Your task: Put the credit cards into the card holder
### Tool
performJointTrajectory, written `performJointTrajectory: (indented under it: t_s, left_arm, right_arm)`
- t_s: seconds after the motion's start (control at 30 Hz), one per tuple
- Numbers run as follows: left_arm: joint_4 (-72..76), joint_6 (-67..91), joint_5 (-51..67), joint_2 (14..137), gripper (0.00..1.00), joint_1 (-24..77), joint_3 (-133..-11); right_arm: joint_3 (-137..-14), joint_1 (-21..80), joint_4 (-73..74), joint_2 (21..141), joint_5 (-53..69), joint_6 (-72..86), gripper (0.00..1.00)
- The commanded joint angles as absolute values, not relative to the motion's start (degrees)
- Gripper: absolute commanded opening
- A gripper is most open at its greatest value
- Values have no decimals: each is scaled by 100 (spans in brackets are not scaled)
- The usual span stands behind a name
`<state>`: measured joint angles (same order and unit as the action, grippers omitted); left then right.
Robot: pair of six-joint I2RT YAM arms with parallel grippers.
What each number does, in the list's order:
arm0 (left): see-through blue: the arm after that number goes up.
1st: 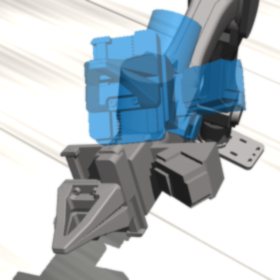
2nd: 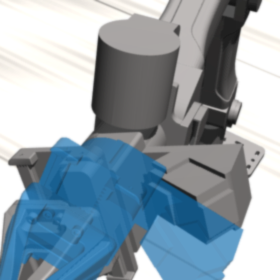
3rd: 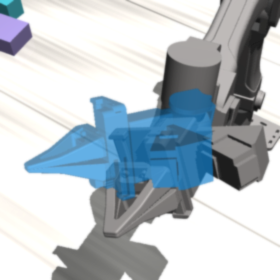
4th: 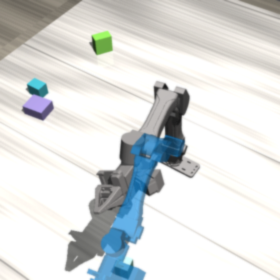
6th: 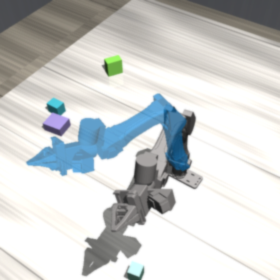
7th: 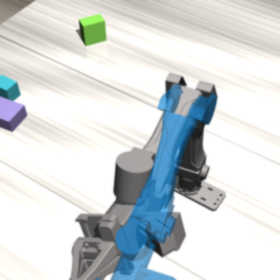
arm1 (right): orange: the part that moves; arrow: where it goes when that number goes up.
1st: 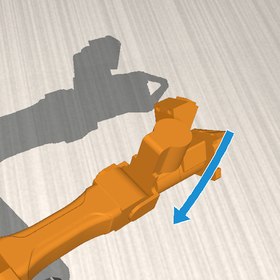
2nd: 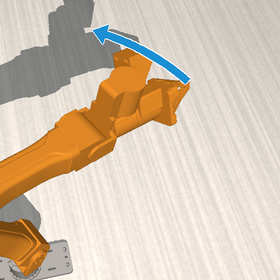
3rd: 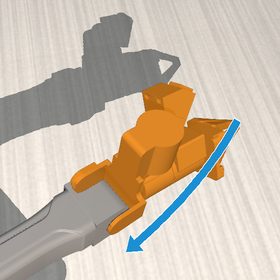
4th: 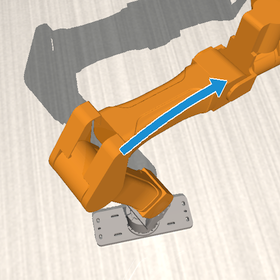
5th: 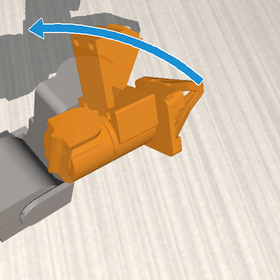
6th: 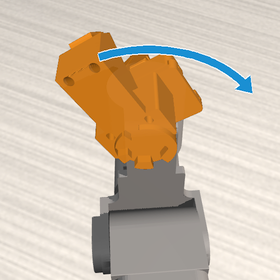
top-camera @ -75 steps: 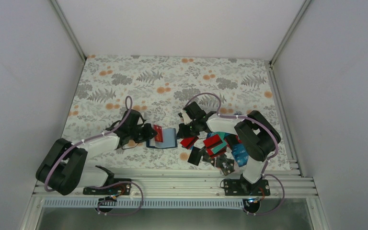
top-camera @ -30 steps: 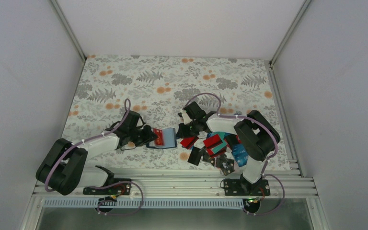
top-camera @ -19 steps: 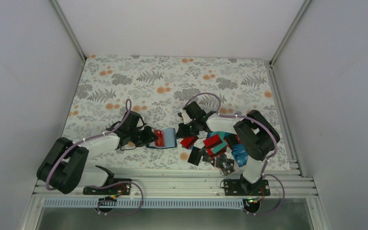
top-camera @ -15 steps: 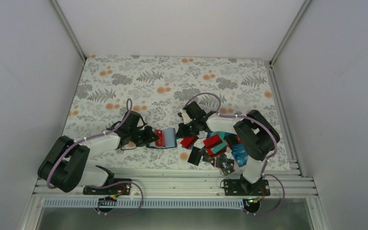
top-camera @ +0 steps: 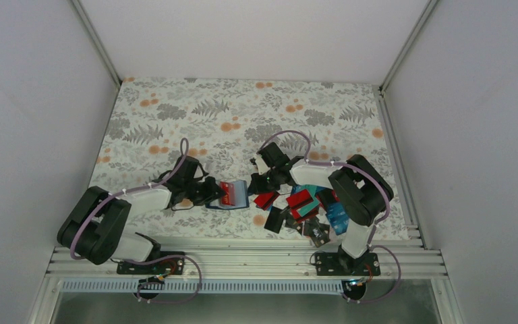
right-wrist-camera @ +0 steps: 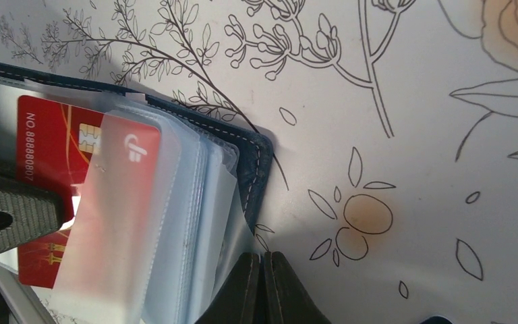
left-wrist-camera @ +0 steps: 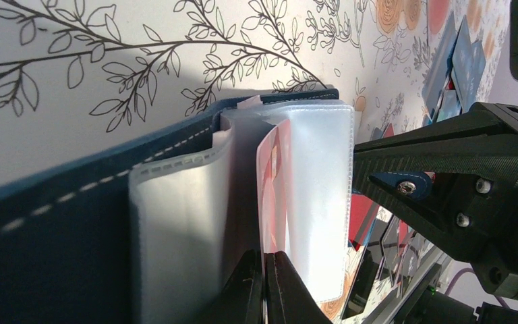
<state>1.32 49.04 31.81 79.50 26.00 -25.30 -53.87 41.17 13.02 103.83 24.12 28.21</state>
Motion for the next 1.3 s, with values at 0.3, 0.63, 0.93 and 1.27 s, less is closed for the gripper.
performJointTrajectory:
  t_s: [0.3, 0.63, 0.93, 1.27]
  left_arm:
    - [926, 5383, 3366, 8506, 2, 2611, -2171]
    - [1169, 5528, 3313, 8656, 2, 2610, -2165]
    - [1414, 5608, 3374, 8868, 2, 2628, -2185]
    - [1379, 5465, 3383, 8995, 2, 2767, -2375]
  right_arm:
    - [-5291, 4157, 1486, 10710, 2347, 2777, 4]
    - [-5249, 4158, 1446, 10761, 2374, 2755, 4]
    - [-5295, 4154, 1451, 10796, 2384, 2742, 4]
    - [-5359, 4158, 1466, 10858, 2401, 2733, 5]
